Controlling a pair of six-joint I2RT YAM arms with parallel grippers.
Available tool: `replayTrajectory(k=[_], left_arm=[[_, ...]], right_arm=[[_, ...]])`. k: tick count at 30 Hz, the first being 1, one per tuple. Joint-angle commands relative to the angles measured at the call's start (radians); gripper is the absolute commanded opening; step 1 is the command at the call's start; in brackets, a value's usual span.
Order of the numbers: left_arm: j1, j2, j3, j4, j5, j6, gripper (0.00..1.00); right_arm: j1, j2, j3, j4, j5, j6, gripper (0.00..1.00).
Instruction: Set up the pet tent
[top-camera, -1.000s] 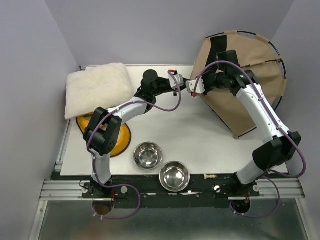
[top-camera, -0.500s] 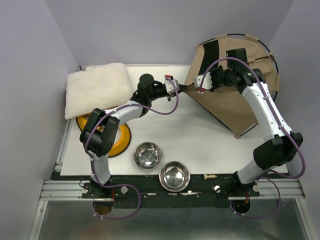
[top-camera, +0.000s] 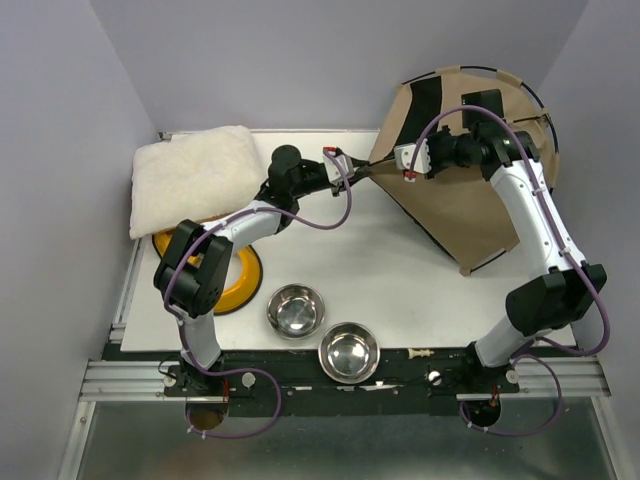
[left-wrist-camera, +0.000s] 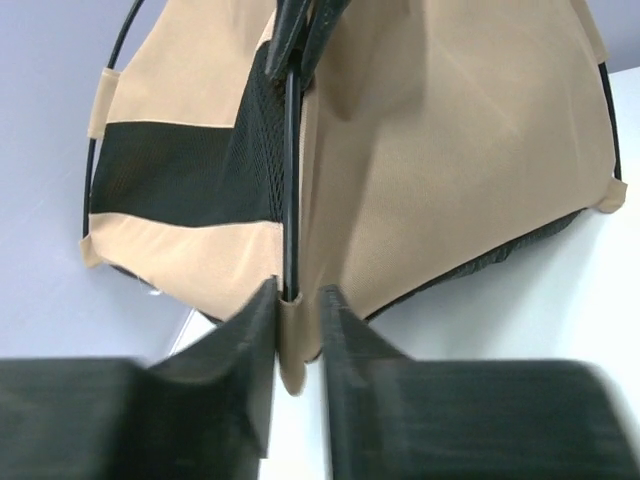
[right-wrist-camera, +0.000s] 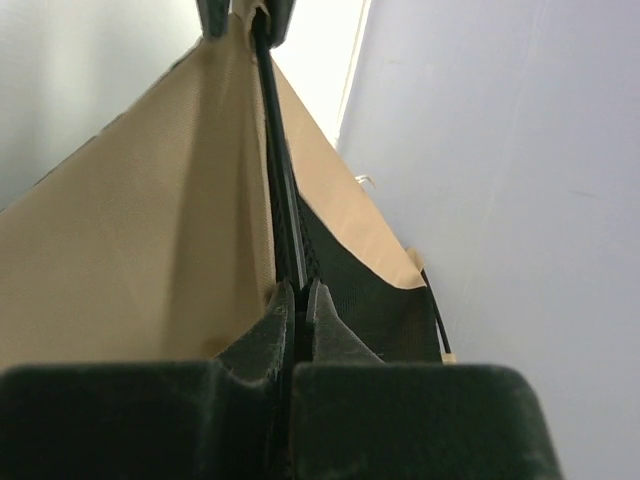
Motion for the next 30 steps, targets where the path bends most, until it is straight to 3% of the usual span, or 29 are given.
replayTrajectory(k=[1, 4, 23, 27, 28, 30], left_arm=[[0.001, -0.017, 0.018, 0.065, 0.016, -0.102, 0.4], [-0.019, -0.019, 0.03, 0.11, 0.011, -0.12, 0.47], [-0.099, 0.116, 0.214, 0.013, -0.056, -0.076, 0.43], [-0.098, 0.13, 0.231, -0.05, -0.072, -0.048, 0.34], [-0.098, 0.13, 0.225, -0.058, -0.07, -0.039, 0.28], [-0.092, 0.119, 0.219, -0.088, -0.064, -0.024, 0.0]], right_arm=[[-0.035, -0.054, -0.042, 0.035, 0.042, 0.011, 0.01], [-0.019, -0.071, -0.08, 0.034, 0.032, 0.008, 0.01], [0.064, -0.092, -0.115, 0.067, 0.005, 0.059, 0.01], [0.068, -0.1, -0.123, 0.072, 0.016, 0.059, 0.01], [0.068, -0.1, -0.123, 0.072, 0.017, 0.059, 0.01], [0.068, -0.103, -0.126, 0.075, 0.029, 0.059, 0.01]])
